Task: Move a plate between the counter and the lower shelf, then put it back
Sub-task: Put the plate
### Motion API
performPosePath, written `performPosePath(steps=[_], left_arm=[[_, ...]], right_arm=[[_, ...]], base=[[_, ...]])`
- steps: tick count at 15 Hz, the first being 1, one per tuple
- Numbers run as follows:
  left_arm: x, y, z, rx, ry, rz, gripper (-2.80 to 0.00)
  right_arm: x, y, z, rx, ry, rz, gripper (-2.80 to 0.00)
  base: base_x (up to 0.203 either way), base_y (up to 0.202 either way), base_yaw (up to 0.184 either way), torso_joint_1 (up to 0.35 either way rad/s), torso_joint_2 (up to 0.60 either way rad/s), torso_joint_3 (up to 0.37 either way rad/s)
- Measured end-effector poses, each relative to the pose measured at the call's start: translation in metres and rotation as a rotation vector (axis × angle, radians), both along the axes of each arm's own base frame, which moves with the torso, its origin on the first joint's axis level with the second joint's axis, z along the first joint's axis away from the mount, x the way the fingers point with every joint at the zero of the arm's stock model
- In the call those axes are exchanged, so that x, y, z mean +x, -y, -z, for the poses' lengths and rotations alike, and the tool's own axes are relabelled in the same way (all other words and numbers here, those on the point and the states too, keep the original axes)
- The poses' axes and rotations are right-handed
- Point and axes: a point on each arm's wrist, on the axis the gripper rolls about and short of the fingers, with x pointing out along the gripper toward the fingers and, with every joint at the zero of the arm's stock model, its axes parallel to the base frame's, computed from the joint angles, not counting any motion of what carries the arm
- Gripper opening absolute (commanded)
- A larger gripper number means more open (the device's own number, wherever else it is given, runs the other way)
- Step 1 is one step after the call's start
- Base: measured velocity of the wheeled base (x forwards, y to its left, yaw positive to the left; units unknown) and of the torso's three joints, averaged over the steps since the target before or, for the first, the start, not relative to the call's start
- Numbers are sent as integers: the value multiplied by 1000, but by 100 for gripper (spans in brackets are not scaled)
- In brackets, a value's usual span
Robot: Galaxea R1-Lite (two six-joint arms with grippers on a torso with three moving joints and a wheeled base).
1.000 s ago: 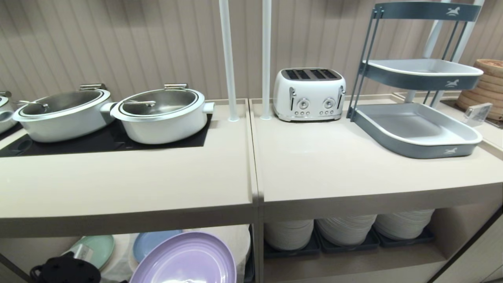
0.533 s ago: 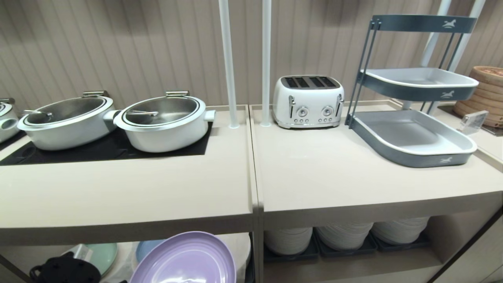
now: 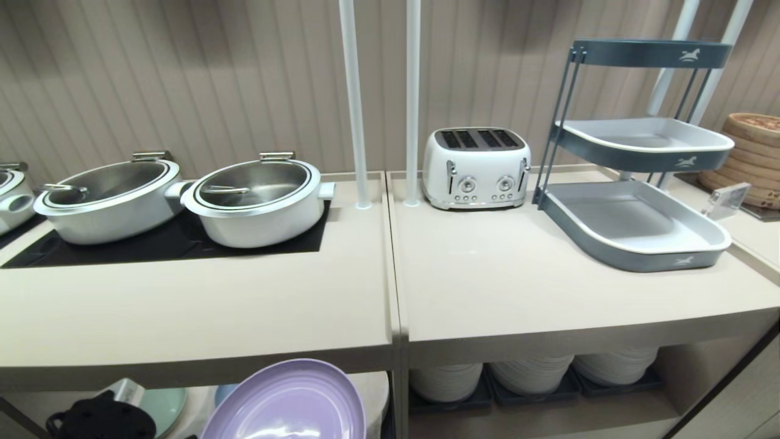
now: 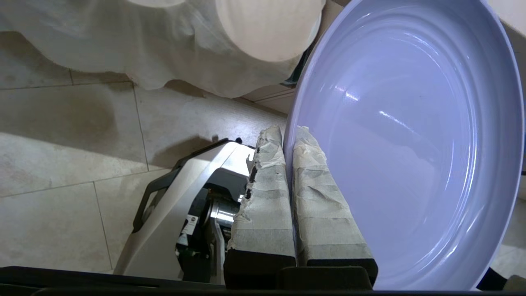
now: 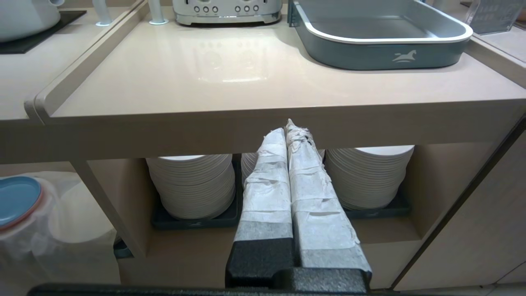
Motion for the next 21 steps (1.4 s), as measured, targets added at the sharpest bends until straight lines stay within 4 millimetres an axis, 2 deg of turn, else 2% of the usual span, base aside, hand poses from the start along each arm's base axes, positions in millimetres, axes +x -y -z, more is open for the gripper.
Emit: performPosePath(steps=[8,21], left_arm=[[0,0,0,-1,0,0,-280],[1,1,-2,-9,10,0,-280]], right_arm=[[0,0,0,0,0,0,-280],[0,0,0,0,0,-1,-280]], base=[[0,0,0,119,-237,-122],[0,0,0,2,-6,-2]])
